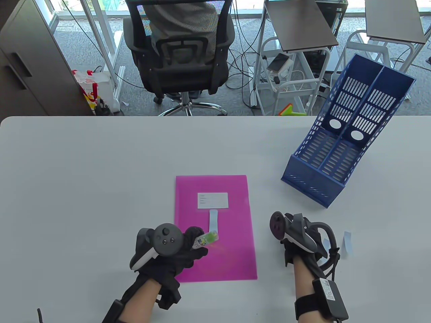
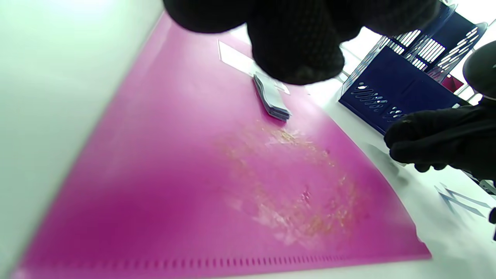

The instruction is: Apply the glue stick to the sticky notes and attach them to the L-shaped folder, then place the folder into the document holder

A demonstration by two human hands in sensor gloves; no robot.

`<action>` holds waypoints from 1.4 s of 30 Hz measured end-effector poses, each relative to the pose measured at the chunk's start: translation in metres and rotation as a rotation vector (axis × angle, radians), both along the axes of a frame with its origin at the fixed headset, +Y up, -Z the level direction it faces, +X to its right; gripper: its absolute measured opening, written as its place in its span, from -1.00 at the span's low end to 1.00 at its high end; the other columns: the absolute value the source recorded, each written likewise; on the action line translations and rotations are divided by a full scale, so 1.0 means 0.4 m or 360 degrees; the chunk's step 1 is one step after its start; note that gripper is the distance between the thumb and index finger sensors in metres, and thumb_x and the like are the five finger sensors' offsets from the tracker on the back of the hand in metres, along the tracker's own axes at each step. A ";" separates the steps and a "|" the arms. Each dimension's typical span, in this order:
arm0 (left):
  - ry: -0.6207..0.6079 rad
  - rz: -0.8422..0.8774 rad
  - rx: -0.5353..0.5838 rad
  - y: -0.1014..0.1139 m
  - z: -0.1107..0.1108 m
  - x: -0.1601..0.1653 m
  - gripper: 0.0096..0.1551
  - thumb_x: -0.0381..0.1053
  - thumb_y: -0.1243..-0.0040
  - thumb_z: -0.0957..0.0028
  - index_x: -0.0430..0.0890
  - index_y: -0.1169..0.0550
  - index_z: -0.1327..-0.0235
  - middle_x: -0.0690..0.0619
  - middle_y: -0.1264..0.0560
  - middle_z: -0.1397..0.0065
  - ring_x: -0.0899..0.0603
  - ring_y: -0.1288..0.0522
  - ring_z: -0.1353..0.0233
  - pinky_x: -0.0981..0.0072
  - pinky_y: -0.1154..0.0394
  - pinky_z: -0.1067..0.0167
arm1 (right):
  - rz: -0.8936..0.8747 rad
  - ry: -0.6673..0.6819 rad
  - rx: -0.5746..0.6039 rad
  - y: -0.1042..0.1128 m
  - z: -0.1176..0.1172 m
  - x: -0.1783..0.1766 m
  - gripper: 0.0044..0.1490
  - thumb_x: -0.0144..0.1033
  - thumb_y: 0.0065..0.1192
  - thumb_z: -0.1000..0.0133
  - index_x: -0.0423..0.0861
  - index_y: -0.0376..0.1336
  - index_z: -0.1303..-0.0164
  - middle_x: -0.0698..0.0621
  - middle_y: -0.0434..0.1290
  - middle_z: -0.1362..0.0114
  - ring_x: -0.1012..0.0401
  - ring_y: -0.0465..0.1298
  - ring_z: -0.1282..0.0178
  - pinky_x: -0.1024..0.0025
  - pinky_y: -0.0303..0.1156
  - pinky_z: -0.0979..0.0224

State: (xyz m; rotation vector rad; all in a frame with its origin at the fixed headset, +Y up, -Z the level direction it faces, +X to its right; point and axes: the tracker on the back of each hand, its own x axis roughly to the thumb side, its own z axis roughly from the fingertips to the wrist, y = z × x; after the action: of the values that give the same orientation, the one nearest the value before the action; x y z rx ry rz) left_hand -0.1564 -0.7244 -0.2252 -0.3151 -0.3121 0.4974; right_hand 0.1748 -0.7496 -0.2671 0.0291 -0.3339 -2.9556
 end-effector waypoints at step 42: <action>-0.0438 0.1057 -0.0730 -0.037 0.013 0.047 -0.20 0.41 0.06 -0.09 0.05 -0.12 -0.50 0.09 -0.48 -0.40 0.10 -0.66 -0.06 0.33 -0.58 -0.04 | -0.2560 0.0477 -0.0163 0.107 0.156 -0.227 -0.32 -0.03 0.07 -0.23 -0.03 0.13 -0.54 -0.08 0.16 -0.71 -0.24 -0.10 -0.73 -0.35 -0.14 -0.59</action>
State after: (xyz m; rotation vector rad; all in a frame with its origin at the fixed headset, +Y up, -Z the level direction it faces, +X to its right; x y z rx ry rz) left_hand -0.1375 -0.7393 -0.2198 -0.7367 -0.5757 1.1908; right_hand 0.0841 -0.7067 -0.2047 -1.2318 -0.6904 -4.2989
